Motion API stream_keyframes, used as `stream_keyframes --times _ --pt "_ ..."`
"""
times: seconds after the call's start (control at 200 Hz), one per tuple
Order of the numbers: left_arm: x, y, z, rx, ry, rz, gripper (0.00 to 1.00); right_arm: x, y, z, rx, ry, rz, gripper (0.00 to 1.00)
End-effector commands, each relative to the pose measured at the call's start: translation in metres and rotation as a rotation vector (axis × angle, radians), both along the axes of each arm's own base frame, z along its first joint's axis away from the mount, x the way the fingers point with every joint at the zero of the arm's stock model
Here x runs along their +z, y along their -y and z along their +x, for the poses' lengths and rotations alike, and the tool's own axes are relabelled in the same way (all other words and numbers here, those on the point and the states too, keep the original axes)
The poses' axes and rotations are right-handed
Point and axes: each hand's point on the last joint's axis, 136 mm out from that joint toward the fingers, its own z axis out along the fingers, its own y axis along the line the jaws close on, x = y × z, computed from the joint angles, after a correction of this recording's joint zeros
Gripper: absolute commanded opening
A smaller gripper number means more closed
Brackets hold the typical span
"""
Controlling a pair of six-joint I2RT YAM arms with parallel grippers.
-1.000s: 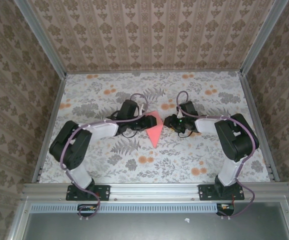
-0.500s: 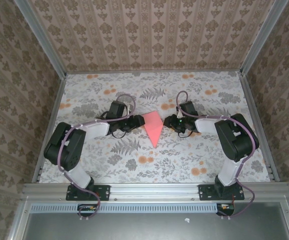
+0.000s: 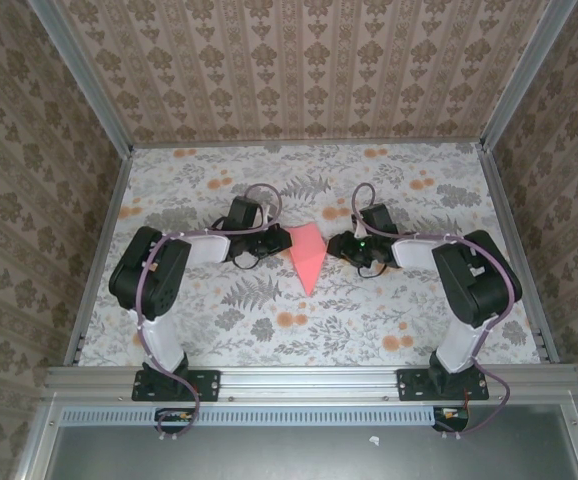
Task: Fold a paper plane with a square sheet of paper (fold left side to right side)
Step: Fold the wing for the fifth time at the center of the table.
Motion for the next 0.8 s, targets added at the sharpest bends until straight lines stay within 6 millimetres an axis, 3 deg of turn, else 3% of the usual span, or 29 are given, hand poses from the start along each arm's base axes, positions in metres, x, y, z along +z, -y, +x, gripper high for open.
stream_keyframes --times 0.0,0.145,0.35,0.515,0.795 --pt "0.021 0.011 -0.002 -0.073 0.086 -0.057 0.02 0.029 0.015 0.0 0.056 0.098 -0.003 0.46" --pt "0.037 0.013 -0.017 -0.151 0.131 -0.101 0.0 0.063 0.024 0.006 0.129 0.234 0.055 0.6" --pt "0.056 0.017 -0.039 -0.24 0.184 -0.201 0.0 0.089 -0.004 0.009 0.357 0.343 0.209 0.66" --pt "0.062 0.017 -0.054 -0.285 0.202 -0.231 0.0 0.082 -0.021 0.015 0.466 0.339 0.321 0.61" --pt "0.061 0.018 -0.057 -0.288 0.205 -0.239 0.0 0.056 -0.032 0.019 0.511 0.285 0.349 0.58"
